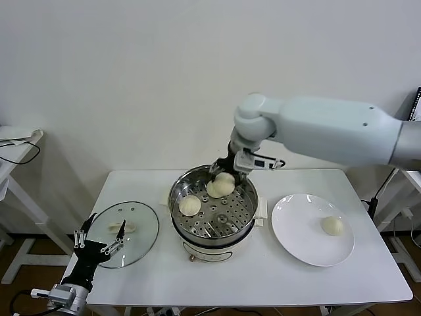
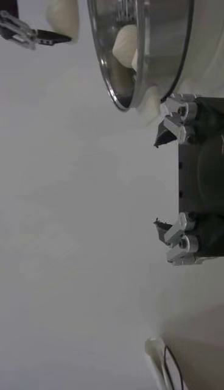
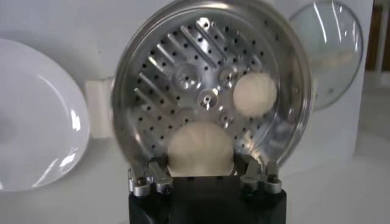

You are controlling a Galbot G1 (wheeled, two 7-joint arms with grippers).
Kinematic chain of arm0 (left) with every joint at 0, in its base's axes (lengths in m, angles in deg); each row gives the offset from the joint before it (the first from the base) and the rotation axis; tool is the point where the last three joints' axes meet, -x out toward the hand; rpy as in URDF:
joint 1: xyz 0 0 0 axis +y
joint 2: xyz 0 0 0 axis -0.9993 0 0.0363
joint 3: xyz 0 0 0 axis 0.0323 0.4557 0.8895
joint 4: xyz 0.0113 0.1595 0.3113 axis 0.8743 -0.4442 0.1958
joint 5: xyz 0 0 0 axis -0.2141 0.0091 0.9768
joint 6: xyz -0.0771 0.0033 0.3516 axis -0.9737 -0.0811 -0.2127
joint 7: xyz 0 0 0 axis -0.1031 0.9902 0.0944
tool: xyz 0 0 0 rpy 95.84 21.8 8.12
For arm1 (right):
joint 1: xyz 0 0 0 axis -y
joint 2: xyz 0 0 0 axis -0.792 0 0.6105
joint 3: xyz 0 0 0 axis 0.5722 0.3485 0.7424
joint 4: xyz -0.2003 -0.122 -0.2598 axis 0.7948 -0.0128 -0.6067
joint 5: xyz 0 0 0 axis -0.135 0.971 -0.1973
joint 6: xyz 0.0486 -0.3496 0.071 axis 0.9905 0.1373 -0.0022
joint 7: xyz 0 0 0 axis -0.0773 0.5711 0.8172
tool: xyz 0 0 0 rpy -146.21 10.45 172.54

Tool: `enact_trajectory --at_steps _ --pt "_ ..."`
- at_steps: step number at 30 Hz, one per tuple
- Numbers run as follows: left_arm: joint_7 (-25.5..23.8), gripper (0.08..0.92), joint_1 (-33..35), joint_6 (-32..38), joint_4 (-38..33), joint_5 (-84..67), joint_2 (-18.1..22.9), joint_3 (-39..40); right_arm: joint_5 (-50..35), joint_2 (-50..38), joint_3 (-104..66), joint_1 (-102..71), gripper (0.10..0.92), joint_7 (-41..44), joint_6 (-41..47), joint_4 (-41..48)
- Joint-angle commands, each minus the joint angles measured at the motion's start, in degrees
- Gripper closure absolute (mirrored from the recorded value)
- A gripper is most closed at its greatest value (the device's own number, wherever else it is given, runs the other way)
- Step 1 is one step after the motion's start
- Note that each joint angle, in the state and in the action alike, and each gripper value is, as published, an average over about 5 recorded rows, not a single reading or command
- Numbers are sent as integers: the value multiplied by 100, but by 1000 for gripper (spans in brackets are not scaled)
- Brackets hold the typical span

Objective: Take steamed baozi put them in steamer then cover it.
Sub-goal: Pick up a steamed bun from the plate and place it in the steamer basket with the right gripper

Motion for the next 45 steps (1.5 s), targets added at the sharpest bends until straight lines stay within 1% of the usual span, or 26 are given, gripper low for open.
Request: enact_trajectory --at_steps 1,17,45 --pt "-3 177 -12 -4 33 -7 0 -22 198 199 0 -328 313 -242 -237 -40" --pt "1 177 -82 -19 126 -9 -9 20 -9 234 120 -335 313 -251 -222 -375" --pt "1 177 -104 -35 129 -17 0 -26 -40 240 292 -460 313 -87 -119 -460"
